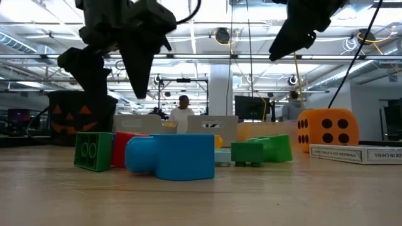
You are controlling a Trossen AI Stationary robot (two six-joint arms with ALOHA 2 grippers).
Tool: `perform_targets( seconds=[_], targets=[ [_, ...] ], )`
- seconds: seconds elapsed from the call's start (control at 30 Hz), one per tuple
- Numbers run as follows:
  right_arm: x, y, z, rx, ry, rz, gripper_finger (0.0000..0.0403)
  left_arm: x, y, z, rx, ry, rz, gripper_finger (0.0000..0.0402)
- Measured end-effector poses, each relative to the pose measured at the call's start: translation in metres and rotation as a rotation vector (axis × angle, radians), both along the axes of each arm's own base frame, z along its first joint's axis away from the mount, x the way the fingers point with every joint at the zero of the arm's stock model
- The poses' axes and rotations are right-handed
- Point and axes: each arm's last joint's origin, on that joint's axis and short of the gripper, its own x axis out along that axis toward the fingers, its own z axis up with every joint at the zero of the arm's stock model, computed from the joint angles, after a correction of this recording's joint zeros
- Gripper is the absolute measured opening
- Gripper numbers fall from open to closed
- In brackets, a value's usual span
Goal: Pick & Place Toys
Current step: Put the blue game piece into the left gray bin
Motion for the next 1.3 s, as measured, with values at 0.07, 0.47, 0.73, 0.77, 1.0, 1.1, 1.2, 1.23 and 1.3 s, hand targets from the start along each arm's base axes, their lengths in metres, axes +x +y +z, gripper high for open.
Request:
perform_targets(
  seconds=[0.07, 0.47, 0.73, 0.77, 1.0, 1.1, 1.2, 1.23, 1.3],
  targets=[
    [0.0, 0.0, 0.0, -0.003, 0.001, 0.004, 0.0159, 0.004, -0.005, -0.007, -0.001, 0.027, 0.014, 0.0372],
    [0.0, 0.001, 0.0, -0.014, 0.017, 0.044, 0.0159, 0.007, -0.006, -0.022, 0.011, 0.087, 0.124, 0.0372],
    [-0.001, 0.003, -0.001, -0.028, 0.023, 0.072, 0.0159, 0.005, 0.003, -0.024, 0.026, 0.125, 0.134, 0.0372],
    [-0.001, 0.003, -0.001, -0.028, 0.023, 0.072, 0.016, 0.006, 0.004, -0.024, 0.025, 0.123, 0.128, 0.0372],
    [-0.001, 0.003, 0.0, -0.029, 0.024, 0.072, 0.016, 0.009, 0.005, -0.032, 0.01, 0.154, 0.108, 0.035],
    [-0.001, 0.002, -0.001, -0.033, 0.028, 0.075, 0.016, 0.01, 0.004, -0.04, 0.005, 0.18, 0.104, 0.0325],
    [-0.001, 0.002, -0.001, -0.04, 0.031, 0.082, 0.016, 0.011, 0.003, -0.042, -0.002, 0.183, 0.104, 0.03],
    [-0.001, 0.002, -0.001, -0.041, 0.03, 0.082, 0.016, 0.011, 0.003, -0.042, -0.002, 0.184, 0.104, 0.0292],
    [-0.001, 0.002, -0.001, -0.042, 0.031, 0.082, 0.016, 0.011, 0.003, -0.043, 0.0, 0.185, 0.102, 0.028]
  ],
)
